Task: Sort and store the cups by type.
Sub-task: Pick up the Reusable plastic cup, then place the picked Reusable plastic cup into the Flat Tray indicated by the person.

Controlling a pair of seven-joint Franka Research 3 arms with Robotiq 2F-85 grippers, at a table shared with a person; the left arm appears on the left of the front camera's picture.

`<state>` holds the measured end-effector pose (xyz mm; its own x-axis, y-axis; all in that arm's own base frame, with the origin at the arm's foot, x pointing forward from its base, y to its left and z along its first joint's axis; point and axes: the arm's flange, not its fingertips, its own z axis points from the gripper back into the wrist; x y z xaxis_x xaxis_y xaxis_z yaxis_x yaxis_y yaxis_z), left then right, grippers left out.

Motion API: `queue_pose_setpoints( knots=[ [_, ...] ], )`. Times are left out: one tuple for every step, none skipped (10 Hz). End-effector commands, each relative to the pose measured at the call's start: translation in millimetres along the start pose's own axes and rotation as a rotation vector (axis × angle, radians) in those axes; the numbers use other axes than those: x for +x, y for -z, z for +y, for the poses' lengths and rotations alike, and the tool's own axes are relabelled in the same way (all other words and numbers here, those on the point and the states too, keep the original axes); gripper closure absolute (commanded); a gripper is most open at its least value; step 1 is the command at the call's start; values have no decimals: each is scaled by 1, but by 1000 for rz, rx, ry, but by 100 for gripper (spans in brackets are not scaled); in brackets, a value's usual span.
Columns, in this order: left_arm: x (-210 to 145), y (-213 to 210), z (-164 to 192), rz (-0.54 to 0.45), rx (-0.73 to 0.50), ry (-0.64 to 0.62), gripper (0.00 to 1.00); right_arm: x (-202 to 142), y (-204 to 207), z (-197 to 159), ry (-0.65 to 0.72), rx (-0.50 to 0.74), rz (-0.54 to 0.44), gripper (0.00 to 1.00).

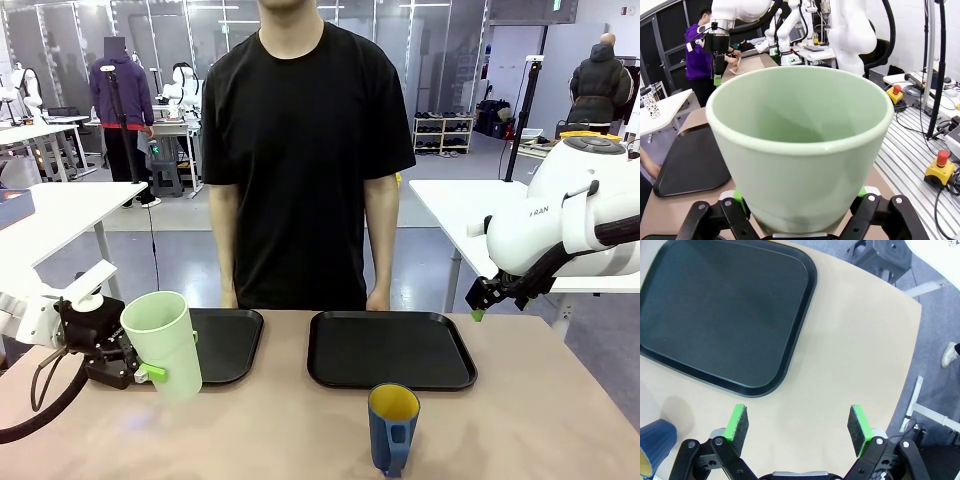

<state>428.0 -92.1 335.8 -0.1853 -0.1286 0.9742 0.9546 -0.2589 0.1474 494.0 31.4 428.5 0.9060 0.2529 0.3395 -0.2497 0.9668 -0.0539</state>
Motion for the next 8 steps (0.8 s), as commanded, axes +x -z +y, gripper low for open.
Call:
queue_pose_setpoints(
  knots=[
    [2, 0, 3, 4, -9, 10, 48, -1, -1, -1, 3, -1, -7, 0],
    [2, 0, 3, 4, -9, 10, 48, -1, -1, -1, 3, -1, -7, 0],
    [2, 0, 3, 4, -9, 10, 48, -1, -1, -1, 3, -1, -7, 0],
    [2, 0, 3, 4, -9, 10, 48, -1, -1, -1, 3, -1, -7, 0],
    [2, 0, 3, 4, -9, 10, 48, -1, -1, -1, 3, -1, -7, 0],
    [2, 0, 3, 4, -9, 10, 48, -1, -1, -1, 3, -1, -7, 0],
    [2, 0, 3, 4, -9, 10, 48, -1, -1, -1, 3, -1, -7, 0],
    [2, 0, 3, 4, -9, 10, 48, -1, -1, -1, 3, -1, -7, 0]
  ],
)
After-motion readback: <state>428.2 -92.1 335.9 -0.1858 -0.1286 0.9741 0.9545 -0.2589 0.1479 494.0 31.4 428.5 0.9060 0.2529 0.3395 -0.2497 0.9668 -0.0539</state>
